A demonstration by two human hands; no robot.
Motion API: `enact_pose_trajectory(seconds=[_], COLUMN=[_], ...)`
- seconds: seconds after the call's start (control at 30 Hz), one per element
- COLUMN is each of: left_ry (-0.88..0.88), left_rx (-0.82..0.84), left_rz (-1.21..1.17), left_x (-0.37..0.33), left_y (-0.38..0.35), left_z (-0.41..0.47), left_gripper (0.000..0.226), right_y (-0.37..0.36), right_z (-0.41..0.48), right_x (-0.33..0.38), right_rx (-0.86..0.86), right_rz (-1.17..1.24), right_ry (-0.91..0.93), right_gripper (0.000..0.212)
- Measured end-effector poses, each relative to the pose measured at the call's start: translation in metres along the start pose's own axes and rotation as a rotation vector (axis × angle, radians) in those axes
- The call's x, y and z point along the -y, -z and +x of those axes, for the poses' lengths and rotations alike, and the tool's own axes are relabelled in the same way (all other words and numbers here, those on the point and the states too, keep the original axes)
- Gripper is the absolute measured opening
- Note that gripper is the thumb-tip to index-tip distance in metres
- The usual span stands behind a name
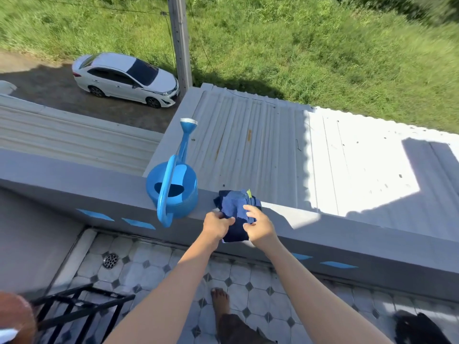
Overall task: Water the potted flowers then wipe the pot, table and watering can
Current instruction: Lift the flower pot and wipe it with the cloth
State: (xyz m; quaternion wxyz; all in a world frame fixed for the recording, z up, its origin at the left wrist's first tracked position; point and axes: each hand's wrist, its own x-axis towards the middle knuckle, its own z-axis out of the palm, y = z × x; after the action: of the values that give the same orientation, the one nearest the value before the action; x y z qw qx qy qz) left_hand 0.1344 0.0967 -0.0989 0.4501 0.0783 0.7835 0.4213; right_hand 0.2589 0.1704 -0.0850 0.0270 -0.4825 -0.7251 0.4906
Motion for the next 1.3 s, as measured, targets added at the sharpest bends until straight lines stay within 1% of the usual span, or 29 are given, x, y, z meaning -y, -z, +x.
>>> enact_pose_trajectory(seconds=[0.03,0.17,0.23,0.27,0.3,0.37,0.4,0.47,0.5,0.6,0.67,0.7,0.77,0.83,0.9,0.97,1.1,1.23,1.3], left_ry=[-0.043,-0.230,-0.301,-0.330,-0.353,-0.409,-0.435,-0.458,-0.449,-0.449,-0.407,-0.371,-0.237,-0.063,0.076,0.166,0.280,0.346,0.382], left_rx=[0.020,0.042,0.018,-0.007,-0.042,-0.111,-0.140,-0.220,-0.281,-0.434,-0.594,-0.679,-0.807,-0.813,-0.780,-0.763,-0.782,-0.892,-0.916], left_rz=[0.021,0.219,0.322,0.355,0.377,0.427,0.433,0.397,0.358,0.276,0.143,0.054,-0.129,-0.312,-0.427,-0.543,-0.765,-0.991,-1.085], left_x=[0.001,0.003,0.006,0.008,0.013,0.024,0.030,0.048,0.062,0.091,0.120,0.131,0.159,0.185,0.211,0.232,0.255,0.265,0.266], left_y=[0.003,0.022,0.043,0.055,0.071,0.108,0.123,0.155,0.178,0.212,0.244,0.256,0.275,0.288,0.298,0.309,0.337,0.361,0.374], left_z=[-0.005,-0.031,-0.046,-0.052,-0.061,-0.081,-0.089,-0.108,-0.123,-0.153,-0.182,-0.194,-0.214,-0.227,-0.234,-0.235,-0.219,-0.190,-0.171], left_gripper=[0.008,0.018,0.018,0.016,0.014,0.015,0.015,0.019,0.020,0.022,0.022,0.019,0.014,0.020,0.022,0.021,0.022,0.035,0.039], right_y=[-0.002,-0.013,-0.020,-0.023,-0.030,-0.054,-0.066,-0.094,-0.115,-0.148,-0.184,-0.201,-0.233,-0.260,-0.280,-0.296,-0.328,-0.347,-0.354], right_z=[-0.002,-0.015,-0.024,-0.028,-0.033,-0.044,-0.049,-0.063,-0.079,-0.105,-0.131,-0.138,-0.154,-0.164,-0.175,-0.185,-0.184,-0.170,-0.160], right_x=[0.000,0.013,0.027,0.035,0.045,0.063,0.072,0.088,0.103,0.122,0.139,0.144,0.155,0.158,0.163,0.171,0.180,0.189,0.196], right_rx=[0.003,-0.008,0.008,0.043,0.093,0.153,0.149,0.151,0.188,0.273,0.353,0.374,0.411,0.460,0.496,0.514,0.545,0.572,0.590], right_rz=[-0.031,-0.106,-0.167,-0.196,-0.231,-0.308,-0.324,-0.282,-0.246,-0.160,-0.142,-0.125,-0.095,-0.037,0.060,0.106,0.168,0.192,0.174], right_ry=[0.015,0.094,0.159,0.152,0.147,0.200,0.238,0.295,0.341,0.360,0.396,0.384,0.348,0.282,0.171,0.126,0.061,0.023,0.025], right_gripper=[0.055,0.065,0.067,0.066,0.060,0.028,0.019,0.023,0.023,0.023,0.029,0.035,0.049,0.052,0.045,0.035,0.033,0.032,0.029])
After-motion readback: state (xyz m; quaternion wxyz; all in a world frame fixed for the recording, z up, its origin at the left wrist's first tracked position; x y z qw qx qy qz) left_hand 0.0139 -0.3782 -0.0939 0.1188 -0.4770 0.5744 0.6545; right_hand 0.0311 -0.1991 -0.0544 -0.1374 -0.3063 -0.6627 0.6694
